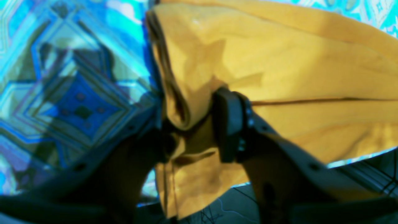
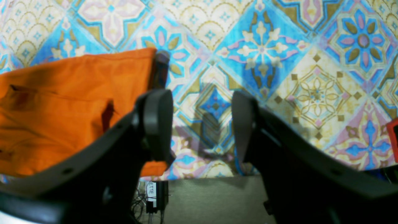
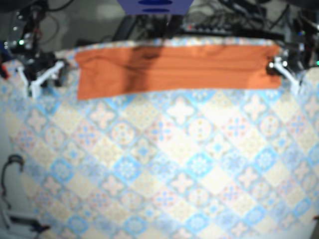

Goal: Fold the T-shirt properly
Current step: 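Lift the held strip end with the left gripper, then carry the held end over the strip toward the right gripper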

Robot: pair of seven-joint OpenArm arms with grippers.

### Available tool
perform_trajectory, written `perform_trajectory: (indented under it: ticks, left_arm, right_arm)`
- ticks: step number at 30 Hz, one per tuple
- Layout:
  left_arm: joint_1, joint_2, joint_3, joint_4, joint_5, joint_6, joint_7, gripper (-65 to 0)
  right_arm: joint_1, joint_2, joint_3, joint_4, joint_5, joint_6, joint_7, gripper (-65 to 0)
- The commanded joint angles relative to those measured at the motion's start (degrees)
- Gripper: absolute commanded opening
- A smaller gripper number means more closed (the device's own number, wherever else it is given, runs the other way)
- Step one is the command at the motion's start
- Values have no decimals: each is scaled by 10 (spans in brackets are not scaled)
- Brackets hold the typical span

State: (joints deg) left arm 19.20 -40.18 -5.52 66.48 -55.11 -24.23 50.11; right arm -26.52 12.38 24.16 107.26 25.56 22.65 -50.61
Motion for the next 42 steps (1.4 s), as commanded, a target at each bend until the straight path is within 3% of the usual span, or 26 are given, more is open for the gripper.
perform_trajectory:
  ticks: [1,6,12,27,42]
  left_arm:
    - [12,4,9,-6,14,-2,55,-479]
    - [11,4,9,-6,14,-2,55,-650]
    - [11,5,9,-4,14,-2,55,-650]
    - [10,4,58,118,15,-2,57,-650]
    - [15,-10,59,237,15,-2,58,-650]
  right_arm:
    - [1,7,2,10,3,2,12,-350]
    - [1,7,2,10,3,2,12,-350]
    - [1,7,2,10,3,2,12,-350]
    - [-15,6,7,14,2,2,12,-350]
    - [-16,6,7,15,2,2,12,-350]
